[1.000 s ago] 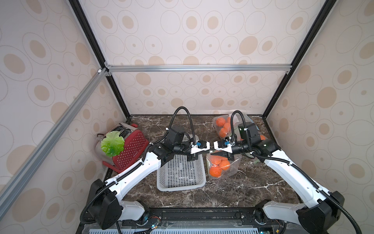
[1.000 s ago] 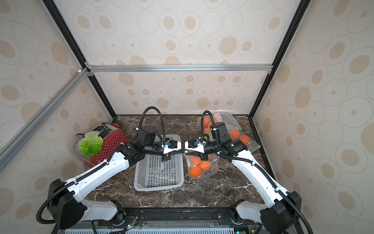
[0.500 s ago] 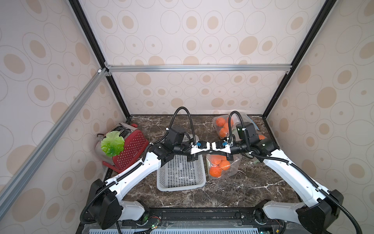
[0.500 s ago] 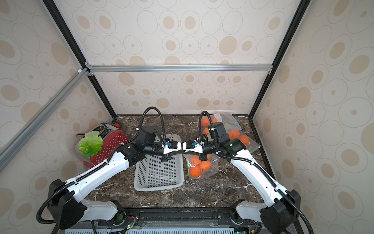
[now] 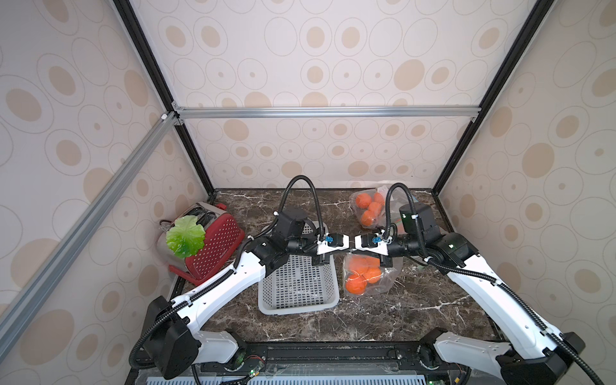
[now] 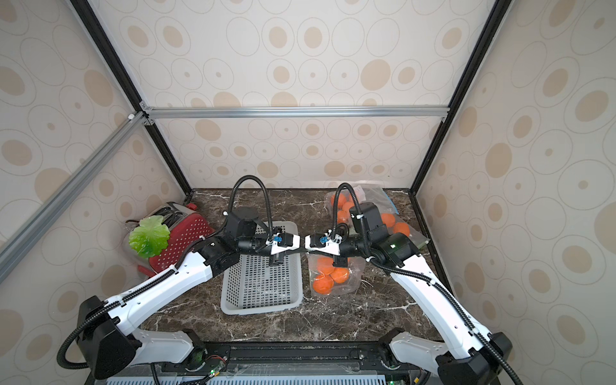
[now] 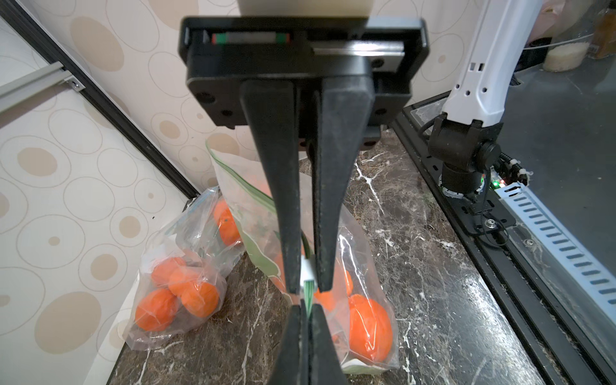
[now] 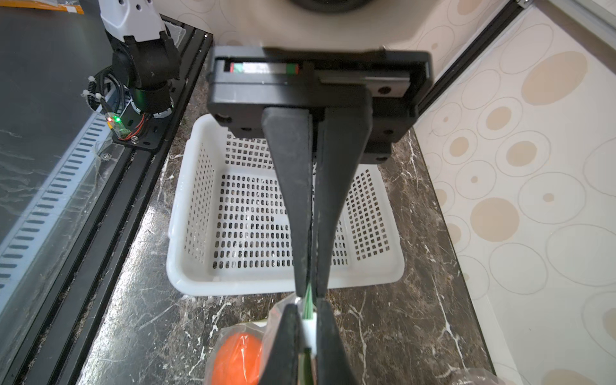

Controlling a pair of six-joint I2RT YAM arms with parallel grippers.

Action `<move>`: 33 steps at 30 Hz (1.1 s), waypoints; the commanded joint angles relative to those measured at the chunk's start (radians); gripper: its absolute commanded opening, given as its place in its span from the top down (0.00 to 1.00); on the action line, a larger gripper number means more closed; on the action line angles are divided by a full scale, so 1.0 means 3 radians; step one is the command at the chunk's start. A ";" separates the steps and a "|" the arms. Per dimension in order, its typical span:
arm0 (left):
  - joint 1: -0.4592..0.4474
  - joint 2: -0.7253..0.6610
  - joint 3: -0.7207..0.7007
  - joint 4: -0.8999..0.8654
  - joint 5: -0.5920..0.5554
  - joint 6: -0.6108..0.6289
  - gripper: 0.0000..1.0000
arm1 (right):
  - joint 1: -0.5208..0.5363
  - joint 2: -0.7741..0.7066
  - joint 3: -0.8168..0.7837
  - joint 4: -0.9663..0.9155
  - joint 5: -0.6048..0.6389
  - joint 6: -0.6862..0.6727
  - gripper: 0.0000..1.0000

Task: Open the zip-top bag and take out the orange
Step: Unzip the zipper on the zipper food storage bag.

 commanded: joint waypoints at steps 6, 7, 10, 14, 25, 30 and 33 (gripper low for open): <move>0.0047 -0.0008 0.0183 0.0010 -0.0255 0.0113 1.00 | -0.0017 -0.0448 -0.0012 -0.0365 0.0381 0.0211 1.00; 0.0047 0.0015 0.0220 -0.0020 -0.0271 0.0132 1.00 | -0.0018 -0.0502 -0.0044 -0.0344 0.0425 0.0249 1.00; 0.0057 0.0087 0.0336 -0.0094 -0.0334 0.0173 1.00 | -0.0021 -0.0652 -0.0117 -0.0316 0.0529 0.0362 1.00; 0.0060 0.0203 0.0462 -0.0098 -0.0423 0.0209 1.00 | -0.0019 -0.0862 -0.0170 -0.0403 0.0751 0.0547 1.00; 0.0128 0.0455 0.0693 0.0193 -0.0594 0.0076 1.00 | -0.0019 -0.1484 -0.0324 -0.0760 0.1092 0.1233 1.00; 0.0199 0.0537 0.0857 0.0201 -0.0571 0.0053 1.00 | -0.0017 -0.1665 -0.0380 -0.0978 0.1231 0.1249 1.00; 0.0267 0.0585 0.0994 0.0187 -0.0509 -0.0015 1.00 | -0.0019 -0.1837 -0.0475 -0.1002 0.1320 0.1264 1.00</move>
